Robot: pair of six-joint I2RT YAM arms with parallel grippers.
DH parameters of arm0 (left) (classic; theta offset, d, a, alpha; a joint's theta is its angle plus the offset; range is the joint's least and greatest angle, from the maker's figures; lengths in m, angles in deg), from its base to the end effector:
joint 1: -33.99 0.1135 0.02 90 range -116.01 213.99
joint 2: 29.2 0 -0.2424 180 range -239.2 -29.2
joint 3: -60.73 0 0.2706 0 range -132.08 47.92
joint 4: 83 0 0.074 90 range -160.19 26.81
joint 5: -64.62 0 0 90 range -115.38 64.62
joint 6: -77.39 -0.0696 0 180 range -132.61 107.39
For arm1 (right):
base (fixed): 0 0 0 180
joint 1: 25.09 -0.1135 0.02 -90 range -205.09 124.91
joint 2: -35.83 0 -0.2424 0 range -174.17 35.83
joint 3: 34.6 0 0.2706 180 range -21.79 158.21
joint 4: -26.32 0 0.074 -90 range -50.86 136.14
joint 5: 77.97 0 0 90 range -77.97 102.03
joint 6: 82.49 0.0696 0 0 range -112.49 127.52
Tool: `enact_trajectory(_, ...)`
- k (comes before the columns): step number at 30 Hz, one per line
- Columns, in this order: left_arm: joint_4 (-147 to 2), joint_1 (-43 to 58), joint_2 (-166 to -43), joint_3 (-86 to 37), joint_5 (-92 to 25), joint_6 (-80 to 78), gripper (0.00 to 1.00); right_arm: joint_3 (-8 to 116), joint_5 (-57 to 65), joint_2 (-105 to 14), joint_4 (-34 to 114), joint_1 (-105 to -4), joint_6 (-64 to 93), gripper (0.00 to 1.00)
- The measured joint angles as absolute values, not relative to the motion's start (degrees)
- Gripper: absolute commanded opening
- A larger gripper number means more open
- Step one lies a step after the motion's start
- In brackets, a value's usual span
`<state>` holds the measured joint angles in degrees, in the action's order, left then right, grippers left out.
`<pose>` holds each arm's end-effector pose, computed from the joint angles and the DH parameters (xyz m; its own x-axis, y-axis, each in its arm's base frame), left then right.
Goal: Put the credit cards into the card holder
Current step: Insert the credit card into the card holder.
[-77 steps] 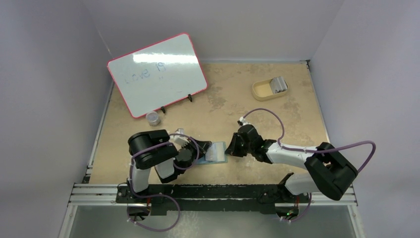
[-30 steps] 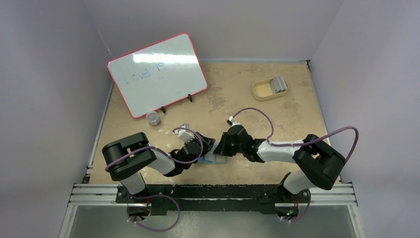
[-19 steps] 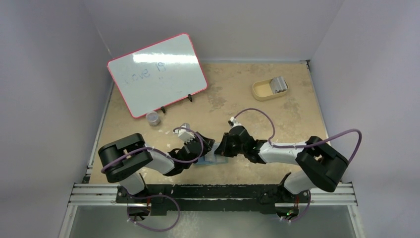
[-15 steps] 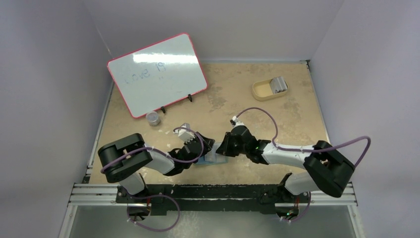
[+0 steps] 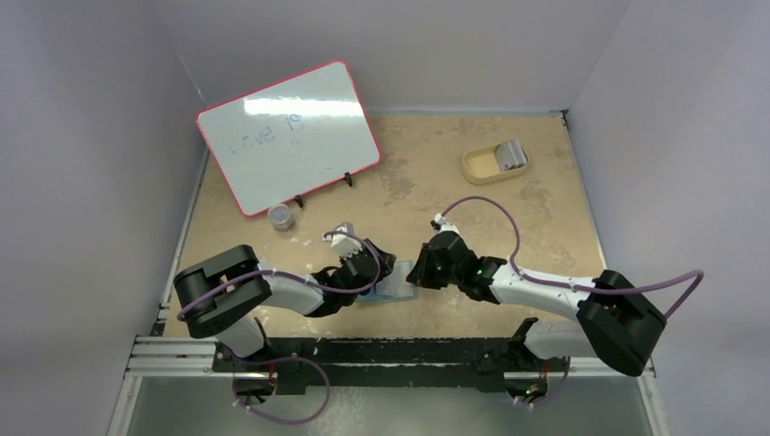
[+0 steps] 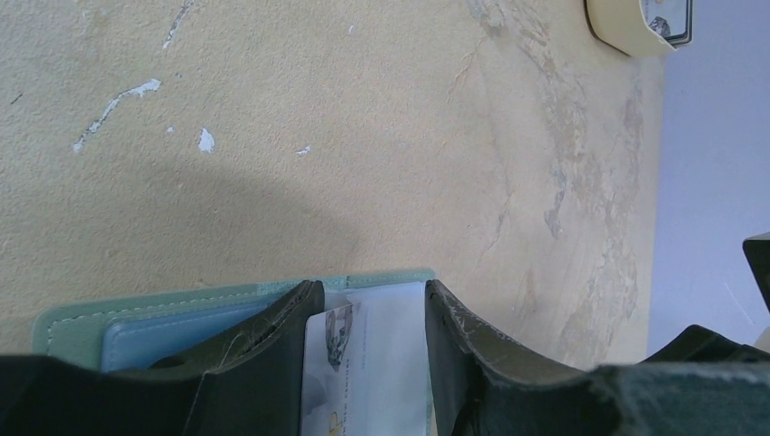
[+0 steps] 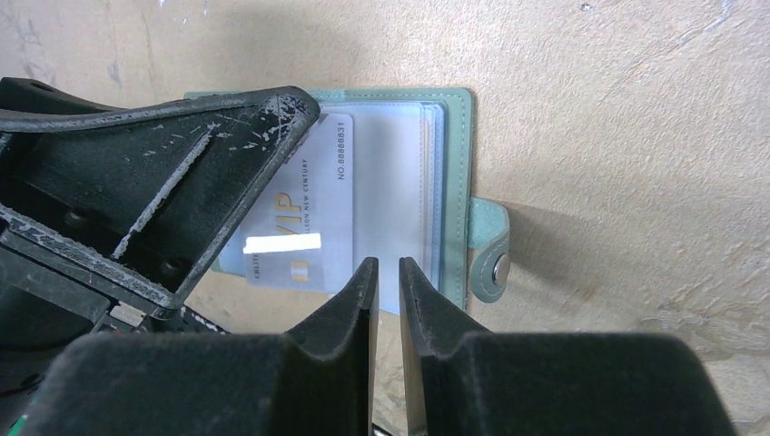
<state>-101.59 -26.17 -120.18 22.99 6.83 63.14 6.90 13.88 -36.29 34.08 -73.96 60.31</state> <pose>0.1792 -0.2378 0.0635 -0.5695 -0.6553 -0.4962 -0.1472 0.6753 -0.7227 0.1931 0.2177 0.1172 -0.8333 0.2561 -0.4899 -0.1198 0.7815 0.6123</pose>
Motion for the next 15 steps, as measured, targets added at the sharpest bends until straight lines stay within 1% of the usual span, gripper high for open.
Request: enact_trajectory(15, -93.17, -26.45, -119.67, 19.06, 7.50, 62.70, 0.48, 6.90, 13.94, -36.29, 34.16, -73.96, 59.50, 0.17)
